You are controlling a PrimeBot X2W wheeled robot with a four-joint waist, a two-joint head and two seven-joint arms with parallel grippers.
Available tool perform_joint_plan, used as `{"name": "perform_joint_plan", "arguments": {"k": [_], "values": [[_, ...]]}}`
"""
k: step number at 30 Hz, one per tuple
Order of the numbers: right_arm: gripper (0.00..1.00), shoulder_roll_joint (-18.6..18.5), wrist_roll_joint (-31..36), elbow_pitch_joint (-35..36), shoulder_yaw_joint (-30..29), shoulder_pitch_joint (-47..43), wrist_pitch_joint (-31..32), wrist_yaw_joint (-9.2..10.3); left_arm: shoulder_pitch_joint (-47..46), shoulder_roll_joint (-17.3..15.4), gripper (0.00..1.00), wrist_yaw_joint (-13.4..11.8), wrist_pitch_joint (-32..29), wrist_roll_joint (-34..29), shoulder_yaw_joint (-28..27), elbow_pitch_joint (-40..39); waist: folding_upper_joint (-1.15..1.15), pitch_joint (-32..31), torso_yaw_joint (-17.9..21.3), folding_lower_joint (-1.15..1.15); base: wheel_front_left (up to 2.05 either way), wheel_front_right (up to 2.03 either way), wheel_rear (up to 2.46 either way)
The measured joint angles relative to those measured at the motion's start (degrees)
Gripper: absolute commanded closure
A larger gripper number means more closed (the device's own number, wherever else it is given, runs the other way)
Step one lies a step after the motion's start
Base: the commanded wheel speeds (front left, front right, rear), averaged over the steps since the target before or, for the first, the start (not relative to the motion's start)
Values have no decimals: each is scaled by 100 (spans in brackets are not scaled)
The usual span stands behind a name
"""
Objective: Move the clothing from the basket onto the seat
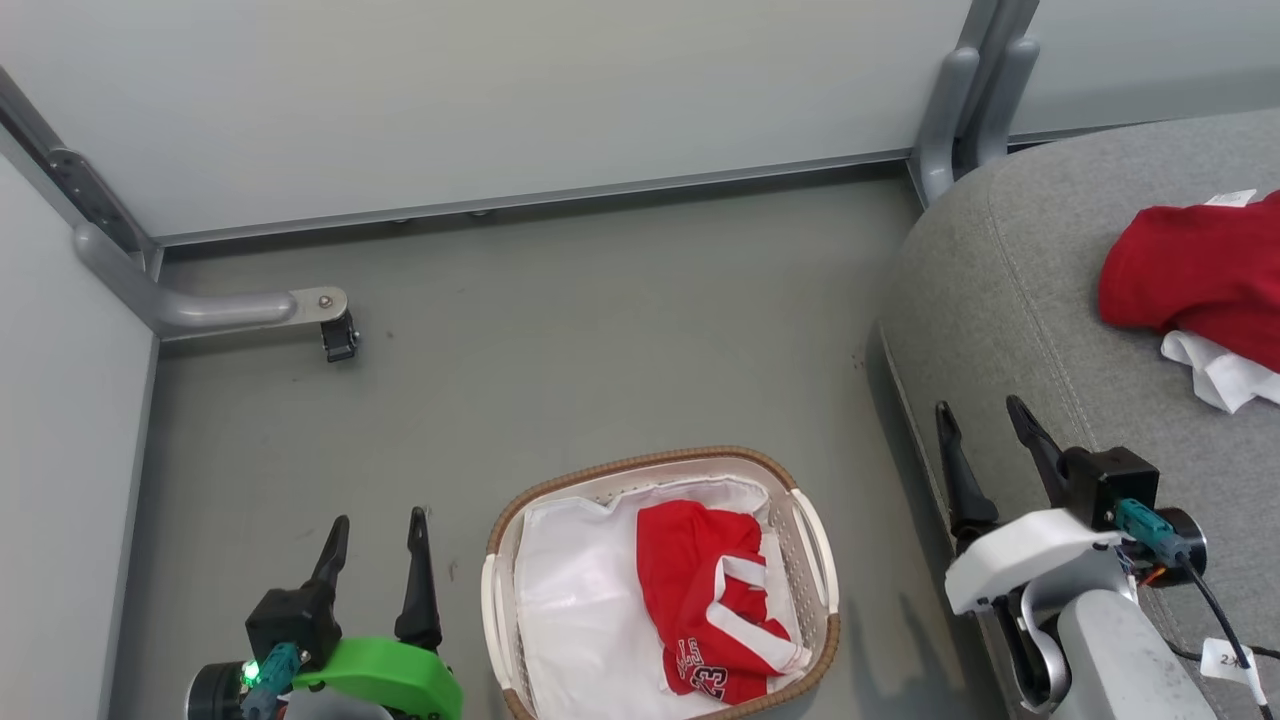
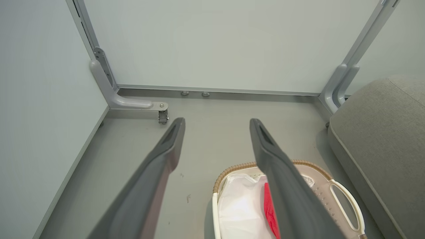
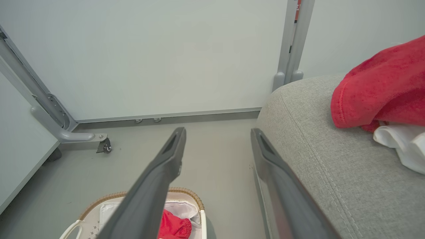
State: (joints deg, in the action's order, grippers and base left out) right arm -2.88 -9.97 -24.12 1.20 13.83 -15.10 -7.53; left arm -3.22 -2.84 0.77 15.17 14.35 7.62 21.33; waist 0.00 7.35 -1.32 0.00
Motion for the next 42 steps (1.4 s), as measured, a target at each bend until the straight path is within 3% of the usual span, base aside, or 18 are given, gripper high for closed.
{"name": "perform_joint_plan", "arguments": {"k": [6, 18, 27, 42], "values": [[0, 4, -124, 252, 260, 393, 0, 0, -338, 0, 0, 29, 0, 167, 388, 211, 0, 315, 113, 0, 0, 0, 0], [0, 3, -439, 1016, 620, 1295, 0, 0, -1753, 12, 0, 236, 1, 566, 1601, 1683, 0, 1426, 486, 0, 0, 0, 0], [0, 4, -583, 1295, 840, 1619, 1, 0, -2616, 20, 0, 381, 0, 1038, 2286, 2664, 0, 2296, 854, -1, 0, 0, 0], [0, 1, -817, 1624, 1037, 1992, 1, 0, -3916, 19, 0, 577, 0, 1183, 3476, 3570, 0, 3435, 1384, -1, 0, 0, 0]]}}
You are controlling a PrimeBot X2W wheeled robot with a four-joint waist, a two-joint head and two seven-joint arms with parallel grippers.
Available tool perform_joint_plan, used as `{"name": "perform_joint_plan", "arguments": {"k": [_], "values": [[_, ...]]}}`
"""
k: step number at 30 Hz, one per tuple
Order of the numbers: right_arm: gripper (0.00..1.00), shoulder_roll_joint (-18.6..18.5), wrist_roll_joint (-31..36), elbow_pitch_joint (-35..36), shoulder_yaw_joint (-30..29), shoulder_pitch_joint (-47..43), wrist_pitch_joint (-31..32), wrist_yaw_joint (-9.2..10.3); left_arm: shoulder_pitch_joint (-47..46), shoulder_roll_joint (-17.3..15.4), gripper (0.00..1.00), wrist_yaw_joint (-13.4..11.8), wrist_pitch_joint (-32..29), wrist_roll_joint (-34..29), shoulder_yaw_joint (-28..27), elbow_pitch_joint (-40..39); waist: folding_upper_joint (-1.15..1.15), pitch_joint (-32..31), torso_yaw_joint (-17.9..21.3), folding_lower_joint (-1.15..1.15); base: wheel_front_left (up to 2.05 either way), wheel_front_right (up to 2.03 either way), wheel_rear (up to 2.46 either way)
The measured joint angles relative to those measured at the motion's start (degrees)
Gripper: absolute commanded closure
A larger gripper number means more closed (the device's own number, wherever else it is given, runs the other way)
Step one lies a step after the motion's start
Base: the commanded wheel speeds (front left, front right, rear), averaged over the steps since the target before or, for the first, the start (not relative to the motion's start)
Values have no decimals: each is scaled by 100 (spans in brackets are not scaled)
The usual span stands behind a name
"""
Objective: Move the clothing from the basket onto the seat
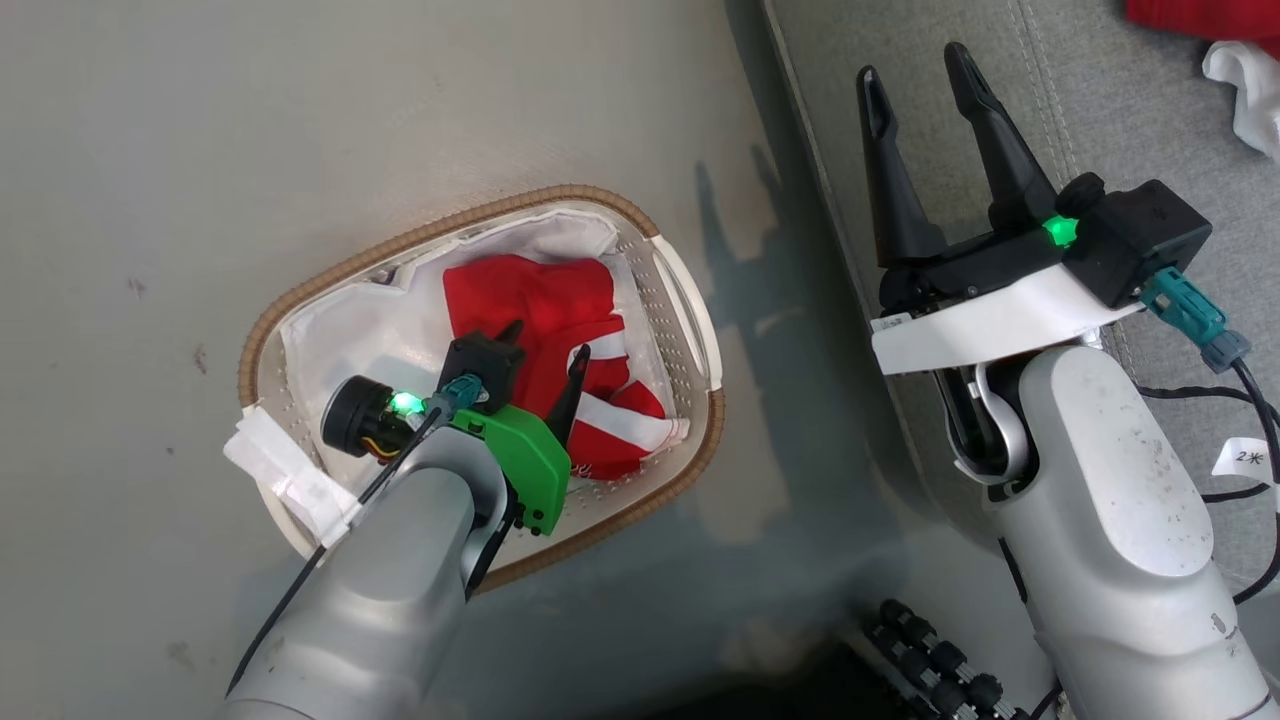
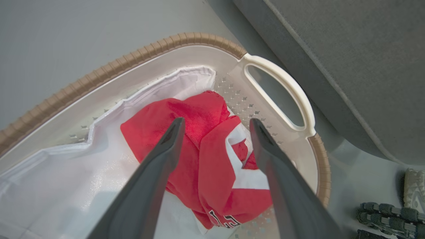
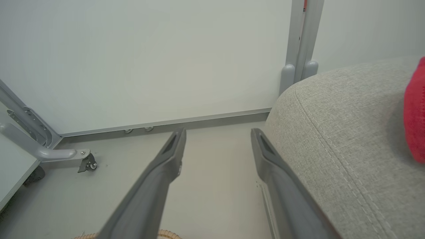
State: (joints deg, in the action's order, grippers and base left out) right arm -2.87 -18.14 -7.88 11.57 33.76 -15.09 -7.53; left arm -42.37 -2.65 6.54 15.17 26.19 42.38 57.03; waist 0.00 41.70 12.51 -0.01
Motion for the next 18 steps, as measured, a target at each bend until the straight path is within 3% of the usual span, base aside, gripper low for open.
{"name": "perform_joint_plan", "arguments": {"k": [18], "values": [[0, 1, -110, 167, 47, 193, 0, 0, -767, -2, 0, -24, -177, 334, 776, 1118, 0, 855, 382, 0, 0, 0, 0]]}}
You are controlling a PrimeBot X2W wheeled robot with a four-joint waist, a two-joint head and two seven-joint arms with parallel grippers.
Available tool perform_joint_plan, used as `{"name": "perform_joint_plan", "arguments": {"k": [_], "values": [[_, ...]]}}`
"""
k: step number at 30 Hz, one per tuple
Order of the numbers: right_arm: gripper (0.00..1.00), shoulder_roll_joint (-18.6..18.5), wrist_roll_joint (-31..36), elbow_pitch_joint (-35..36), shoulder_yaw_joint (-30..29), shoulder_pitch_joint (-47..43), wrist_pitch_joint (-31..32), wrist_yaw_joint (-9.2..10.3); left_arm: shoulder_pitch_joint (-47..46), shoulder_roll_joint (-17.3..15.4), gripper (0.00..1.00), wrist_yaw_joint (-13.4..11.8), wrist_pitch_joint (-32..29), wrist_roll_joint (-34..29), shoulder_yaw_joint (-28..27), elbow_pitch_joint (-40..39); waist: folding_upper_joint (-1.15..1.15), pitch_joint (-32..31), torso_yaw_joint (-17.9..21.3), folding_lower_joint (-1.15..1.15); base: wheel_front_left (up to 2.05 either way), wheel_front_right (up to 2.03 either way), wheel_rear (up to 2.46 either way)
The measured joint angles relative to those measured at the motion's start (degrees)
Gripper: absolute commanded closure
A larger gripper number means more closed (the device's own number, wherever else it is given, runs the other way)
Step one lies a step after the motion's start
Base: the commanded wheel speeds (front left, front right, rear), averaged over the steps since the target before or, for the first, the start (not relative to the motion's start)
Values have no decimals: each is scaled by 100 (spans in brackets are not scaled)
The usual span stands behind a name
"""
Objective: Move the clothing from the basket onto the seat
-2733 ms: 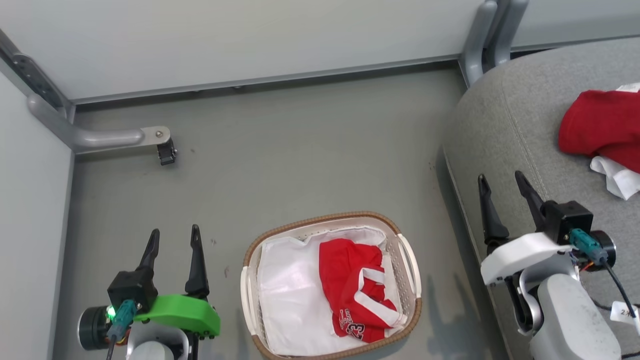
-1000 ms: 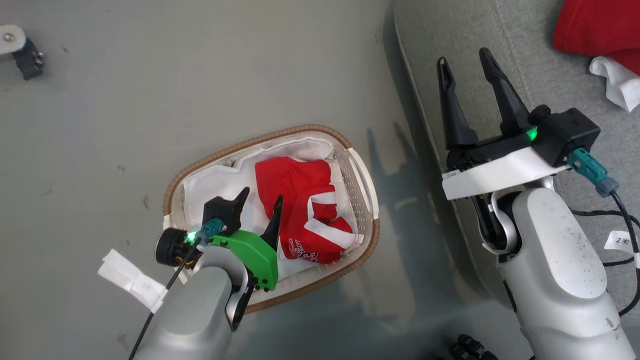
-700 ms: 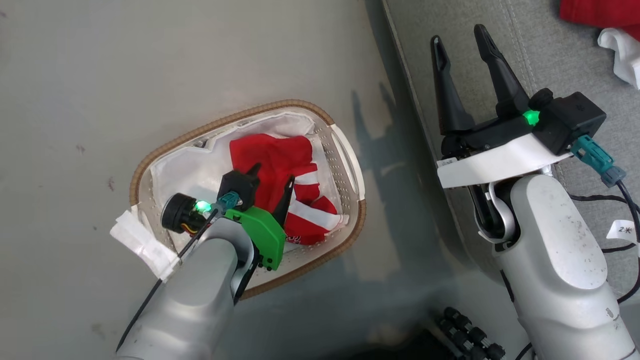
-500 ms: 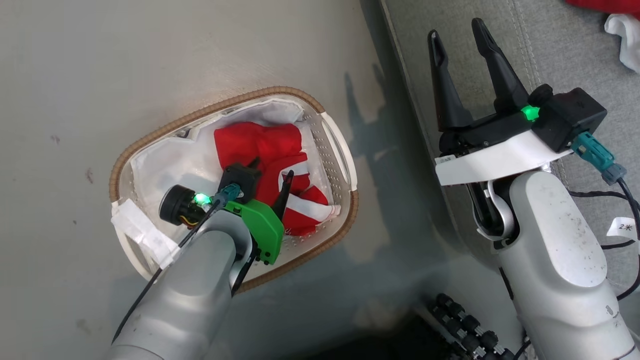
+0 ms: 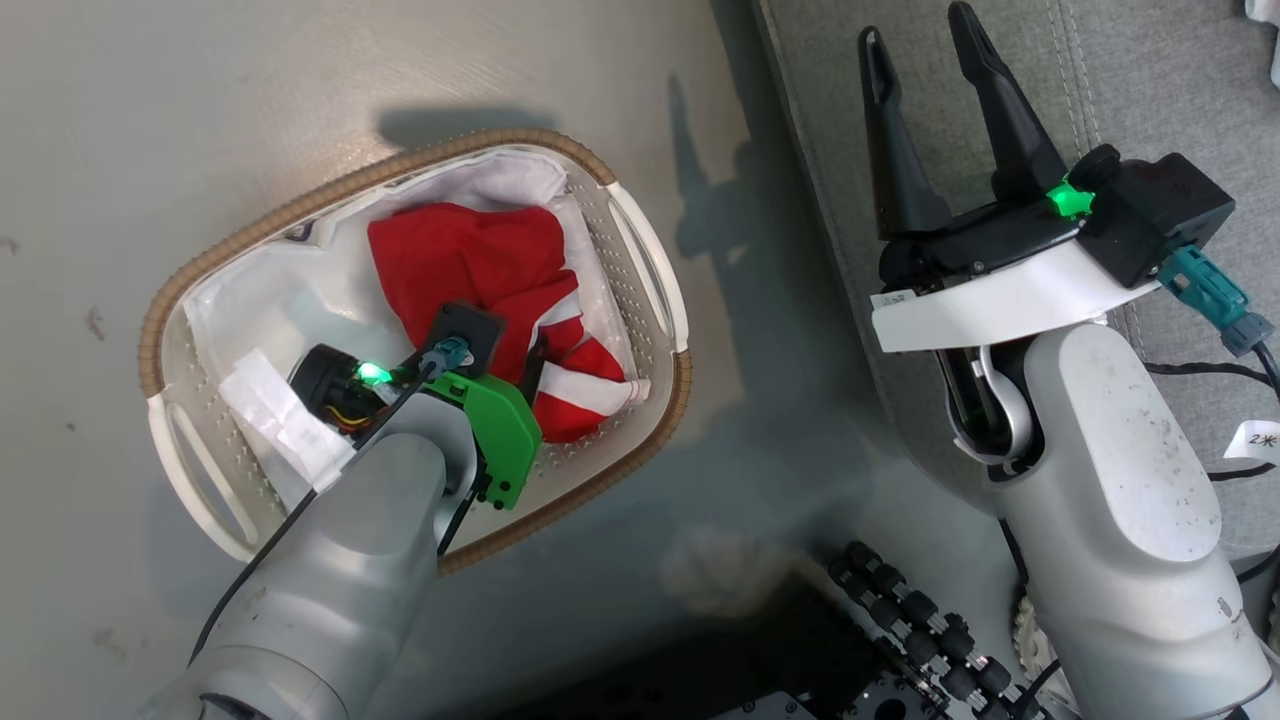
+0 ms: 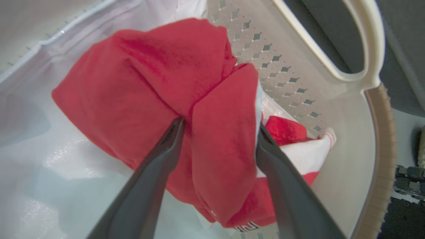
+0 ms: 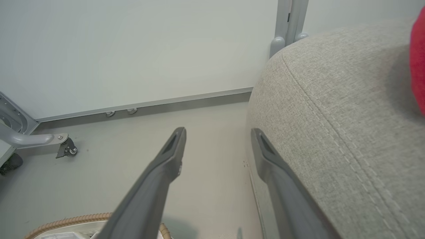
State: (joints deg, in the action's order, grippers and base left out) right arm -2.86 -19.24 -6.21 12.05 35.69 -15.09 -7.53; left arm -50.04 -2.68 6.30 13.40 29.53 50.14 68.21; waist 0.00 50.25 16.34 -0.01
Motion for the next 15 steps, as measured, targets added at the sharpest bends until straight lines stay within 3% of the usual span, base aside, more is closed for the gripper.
{"name": "perform_joint_plan", "arguments": {"k": [11, 15], "values": [[0, 0, -52, 67, 43, 77, 0, 0, -233, 0, 0, -325, -266, -10, 309, 372, 0, 256, 107, 0, 0, 0, 0], [0, 0, -58, 75, 49, 82, 0, 0, -258, -1, 0, -327, -328, 12, 378, 402, 0, 279, 111, 0, 0, 0, 0]]}}
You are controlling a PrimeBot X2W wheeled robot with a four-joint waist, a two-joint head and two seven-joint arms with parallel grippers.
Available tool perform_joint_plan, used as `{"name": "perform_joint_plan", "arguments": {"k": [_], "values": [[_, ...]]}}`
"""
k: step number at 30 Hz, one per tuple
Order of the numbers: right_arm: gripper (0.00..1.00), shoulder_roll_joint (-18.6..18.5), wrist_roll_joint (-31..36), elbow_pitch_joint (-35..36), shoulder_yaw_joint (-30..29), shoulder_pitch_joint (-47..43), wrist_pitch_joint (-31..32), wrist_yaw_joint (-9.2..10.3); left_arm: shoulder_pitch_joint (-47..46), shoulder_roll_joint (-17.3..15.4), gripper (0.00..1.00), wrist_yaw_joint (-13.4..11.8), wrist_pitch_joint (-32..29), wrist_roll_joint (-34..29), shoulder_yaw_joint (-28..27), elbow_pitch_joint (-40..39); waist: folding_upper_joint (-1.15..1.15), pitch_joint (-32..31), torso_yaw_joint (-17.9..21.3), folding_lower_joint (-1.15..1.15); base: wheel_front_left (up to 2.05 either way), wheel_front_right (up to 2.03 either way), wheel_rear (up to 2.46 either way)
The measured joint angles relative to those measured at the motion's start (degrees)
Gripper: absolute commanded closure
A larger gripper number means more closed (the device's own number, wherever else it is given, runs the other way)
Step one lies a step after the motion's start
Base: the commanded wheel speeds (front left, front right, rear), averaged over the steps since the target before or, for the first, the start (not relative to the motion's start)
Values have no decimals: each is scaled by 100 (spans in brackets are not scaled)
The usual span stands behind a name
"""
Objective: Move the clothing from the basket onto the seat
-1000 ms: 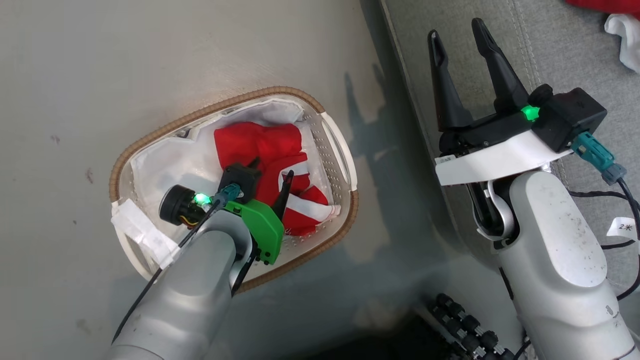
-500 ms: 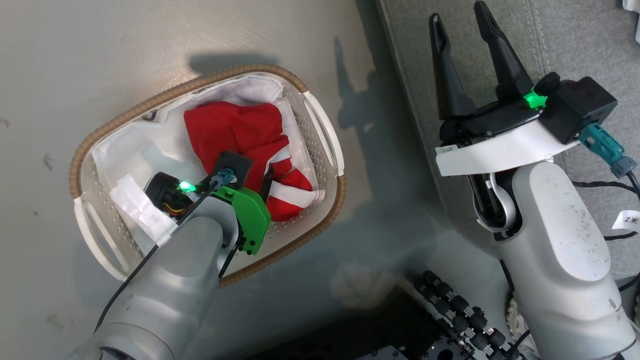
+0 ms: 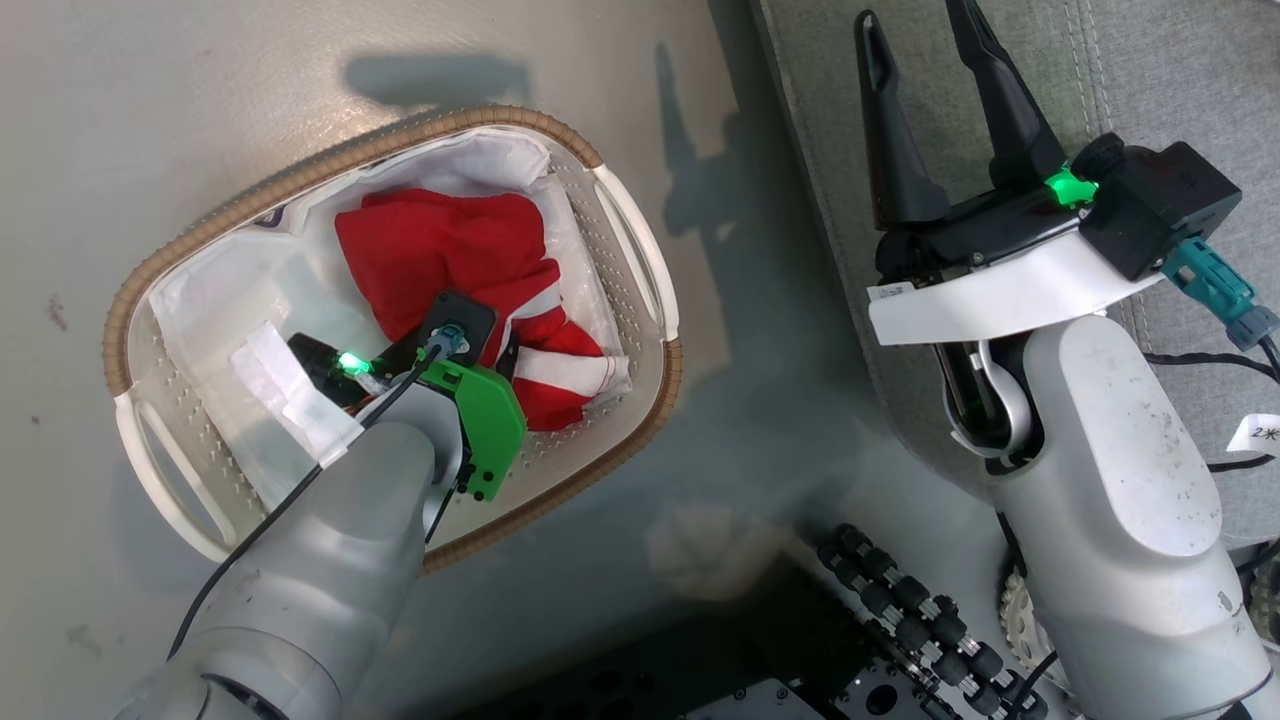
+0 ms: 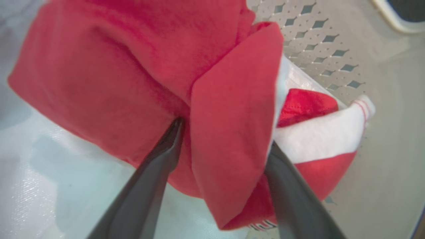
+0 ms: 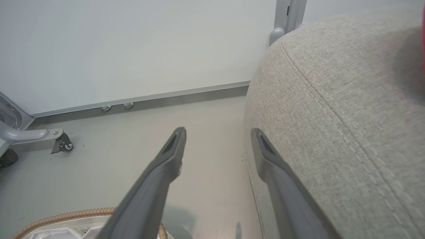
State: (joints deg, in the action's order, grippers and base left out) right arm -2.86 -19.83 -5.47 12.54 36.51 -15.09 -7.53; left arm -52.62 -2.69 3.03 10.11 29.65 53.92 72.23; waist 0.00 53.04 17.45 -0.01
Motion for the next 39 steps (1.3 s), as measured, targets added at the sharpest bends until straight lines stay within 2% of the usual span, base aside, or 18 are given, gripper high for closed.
{"name": "perform_joint_plan", "arguments": {"k": [1, 2, 11, 19, 27, 39], "values": [[0, 0, 0, 0, 4, 5, 0, 0, -10, 0, 25, 0, 2, 9, 8, 0, 0, 1, 0, 0, 0, 0, 0], [0, 0, 0, 0, 5, 16, 0, 0, -19, 0, 100, 0, 21, 34, 15, 1, 0, 0, -1, 0, 0, 0, 0], [0, 1, -29, -135, 8, 27, 0, 0, 87, -2, 100, 159, 282, 320, 35, -164, 0, -220, -25, 0, 0, 0, 0], [0, 2, 51, -347, -29, -160, -1, 0, 470, -7, 100, 233, 468, 491, 13, -632, 0, -717, -118, 0, 0, 0, 0], [0, 8, 309, -581, -65, -466, -1, 0, 1159, -41, 100, 133, 501, 274, -705, -1736, 0, -1337, -391, 1, 0, 0, 0], [0, 8, 622, -872, -187, -1031, 0, 0, 2405, -49, 100, 201, 502, -431, -1934, -3178, 0, -2321, -985, 1, 0, 0, 0]]}}
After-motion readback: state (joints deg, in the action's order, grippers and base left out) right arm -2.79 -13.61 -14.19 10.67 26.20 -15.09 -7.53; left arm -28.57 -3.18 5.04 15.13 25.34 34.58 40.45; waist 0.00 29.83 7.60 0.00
